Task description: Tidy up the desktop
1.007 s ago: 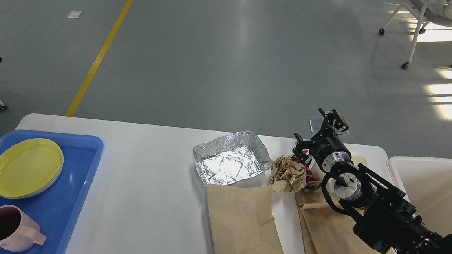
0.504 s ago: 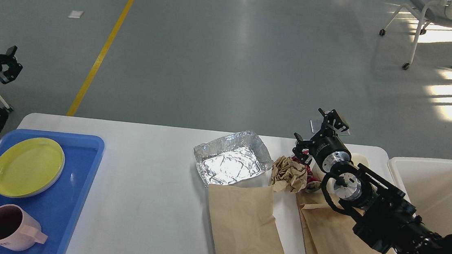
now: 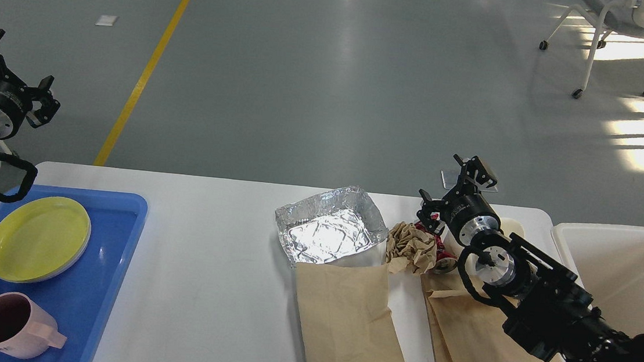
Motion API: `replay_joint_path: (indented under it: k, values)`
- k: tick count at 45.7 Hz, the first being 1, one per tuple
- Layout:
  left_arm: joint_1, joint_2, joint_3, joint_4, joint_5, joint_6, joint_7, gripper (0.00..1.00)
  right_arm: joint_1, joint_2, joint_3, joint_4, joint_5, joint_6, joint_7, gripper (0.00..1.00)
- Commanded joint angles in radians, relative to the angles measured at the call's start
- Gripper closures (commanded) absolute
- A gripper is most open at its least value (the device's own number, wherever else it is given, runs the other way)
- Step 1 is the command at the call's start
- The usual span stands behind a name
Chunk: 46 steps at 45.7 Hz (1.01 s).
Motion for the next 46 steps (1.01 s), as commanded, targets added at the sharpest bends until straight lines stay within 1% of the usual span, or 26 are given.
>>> replay_joint_path:
  k: [1,6,23,26,30,33,40,46]
  values:
    - [0.001,-0.034,0.010,0.000,-0.001,0.000,0.001,0.01,0.000,0.000,0.000,0.000,0.000,0.000,0.000,0.00]
    - [0.005,-0.066,0.006,0.000,-0.001,0.000,0.000,0.01,0.000,0.000,0.000,0.000,0.000,0.000,0.000,0.00]
    - [0.083,-0.123,0.013,-0.001,0.005,-0.002,0.000,0.01,0.000,0.000,0.000,0.000,0.000,0.000,0.000,0.00]
    - [0.087,-0.121,0.015,-0.001,0.007,-0.015,0.000,0.01,0.000,0.000,0.000,0.000,0.000,0.000,0.000,0.00]
    - [0.091,-0.115,0.015,-0.001,0.010,-0.058,0.000,0.01,0.000,0.000,0.000,0.000,0.000,0.000,0.000,0.00]
    - [0.091,-0.115,0.015,-0.001,0.010,-0.075,0.000,0.01,0.000,0.000,0.000,0.000,0.000,0.000,0.000,0.00]
    - [0.088,-0.124,0.012,-0.001,0.008,-0.080,-0.002,0.01,0.000,0.000,0.000,0.000,0.000,0.000,0.000,0.00]
    - [0.093,-0.155,0.013,-0.001,0.008,-0.106,-0.015,0.01,0.000,0.000,0.000,0.000,0.000,0.000,0.000,0.00]
